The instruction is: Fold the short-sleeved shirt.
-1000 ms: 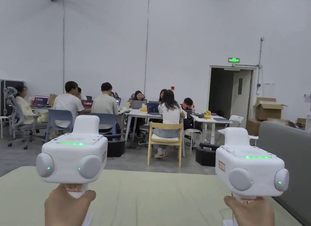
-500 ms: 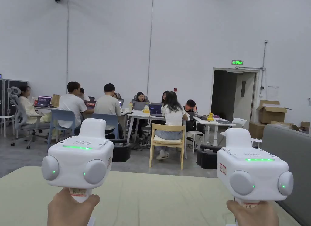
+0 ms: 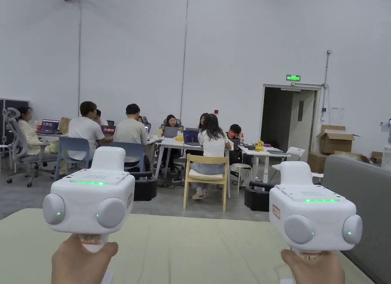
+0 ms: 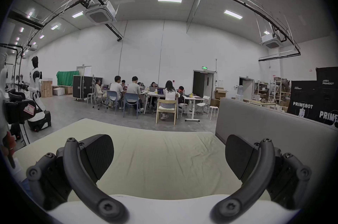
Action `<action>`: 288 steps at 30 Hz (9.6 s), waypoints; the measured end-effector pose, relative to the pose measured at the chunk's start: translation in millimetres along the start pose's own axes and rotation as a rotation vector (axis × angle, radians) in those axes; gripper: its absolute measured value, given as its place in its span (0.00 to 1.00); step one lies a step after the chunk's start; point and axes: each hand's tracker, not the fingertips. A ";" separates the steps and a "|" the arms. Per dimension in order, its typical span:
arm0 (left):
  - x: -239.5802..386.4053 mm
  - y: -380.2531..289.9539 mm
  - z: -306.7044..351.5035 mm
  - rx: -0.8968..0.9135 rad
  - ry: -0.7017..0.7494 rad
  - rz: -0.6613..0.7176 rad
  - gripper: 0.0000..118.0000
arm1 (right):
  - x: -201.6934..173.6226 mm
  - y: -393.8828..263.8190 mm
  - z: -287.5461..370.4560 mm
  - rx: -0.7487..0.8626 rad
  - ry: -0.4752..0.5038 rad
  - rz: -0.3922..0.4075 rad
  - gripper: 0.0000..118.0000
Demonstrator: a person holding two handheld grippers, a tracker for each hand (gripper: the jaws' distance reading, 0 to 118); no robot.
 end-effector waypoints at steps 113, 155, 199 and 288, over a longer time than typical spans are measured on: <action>-191.8 -60.9 86.9 -0.103 0.368 0.031 0.00 | -186.7 -48.3 2.6 -0.013 0.427 -0.063 0.02; -200.1 -447.8 -102.2 -0.849 0.113 0.034 0.77 | -297.7 -283.7 -163.5 -0.513 0.598 0.122 0.02; 462.3 -299.4 -14.1 -0.726 -1.080 -0.301 0.04 | 268.7 -209.7 116.4 -0.348 -0.329 -0.143 0.02; -14.0 -289.5 -58.8 -0.683 -0.345 0.294 0.02 | 179.2 -329.7 67.1 -0.773 -0.110 -0.277 0.15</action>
